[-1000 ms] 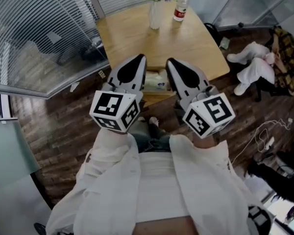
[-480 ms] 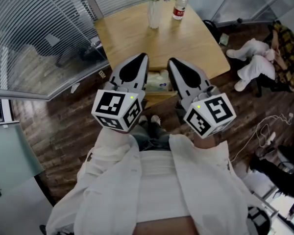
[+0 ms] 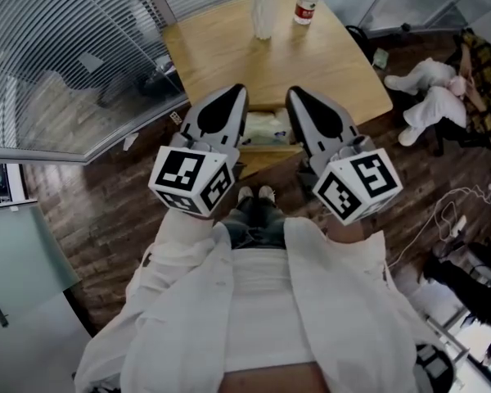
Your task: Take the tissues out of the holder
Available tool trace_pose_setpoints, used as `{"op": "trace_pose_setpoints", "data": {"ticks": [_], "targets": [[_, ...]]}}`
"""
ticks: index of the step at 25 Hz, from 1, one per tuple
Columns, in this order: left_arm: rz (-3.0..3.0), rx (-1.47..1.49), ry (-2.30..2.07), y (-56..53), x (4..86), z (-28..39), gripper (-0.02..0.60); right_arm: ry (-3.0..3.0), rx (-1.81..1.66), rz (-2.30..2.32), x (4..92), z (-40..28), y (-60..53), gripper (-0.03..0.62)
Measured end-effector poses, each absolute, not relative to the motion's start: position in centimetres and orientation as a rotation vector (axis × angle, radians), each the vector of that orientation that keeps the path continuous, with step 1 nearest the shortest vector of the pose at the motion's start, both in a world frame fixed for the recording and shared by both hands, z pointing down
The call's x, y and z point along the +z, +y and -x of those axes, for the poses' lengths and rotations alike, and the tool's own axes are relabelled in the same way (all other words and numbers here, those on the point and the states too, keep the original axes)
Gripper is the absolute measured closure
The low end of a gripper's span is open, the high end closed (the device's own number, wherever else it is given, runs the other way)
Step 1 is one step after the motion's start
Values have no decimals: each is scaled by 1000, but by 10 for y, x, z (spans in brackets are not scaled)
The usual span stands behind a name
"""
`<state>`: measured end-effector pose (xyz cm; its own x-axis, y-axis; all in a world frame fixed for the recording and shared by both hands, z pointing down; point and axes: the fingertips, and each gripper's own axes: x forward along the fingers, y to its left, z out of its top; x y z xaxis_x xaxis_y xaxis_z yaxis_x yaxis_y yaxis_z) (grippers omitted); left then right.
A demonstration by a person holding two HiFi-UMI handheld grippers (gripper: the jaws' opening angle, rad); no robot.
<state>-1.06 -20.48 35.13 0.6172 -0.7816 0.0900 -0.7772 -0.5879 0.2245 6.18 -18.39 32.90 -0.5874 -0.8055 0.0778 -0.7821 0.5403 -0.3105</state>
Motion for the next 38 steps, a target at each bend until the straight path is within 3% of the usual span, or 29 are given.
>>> {"op": "trace_pose_setpoints", "data": {"ticks": [19,31,35,38], "targets": [[-2651,129,-1068,-198,396,-2,572,2742,-560,1439,364,-65,-183,582],[-2700,388,-835,-186,441,-12,571,2723,-689,1474,395,-67,-172,582],[-2729,451,-747,-182,457,-19,490,2725,-722,1470,406,-69,-171,582],[-2741,542,-712,-179,471,-21,483,2713,-752,1485,414,-74,-170,582]]}}
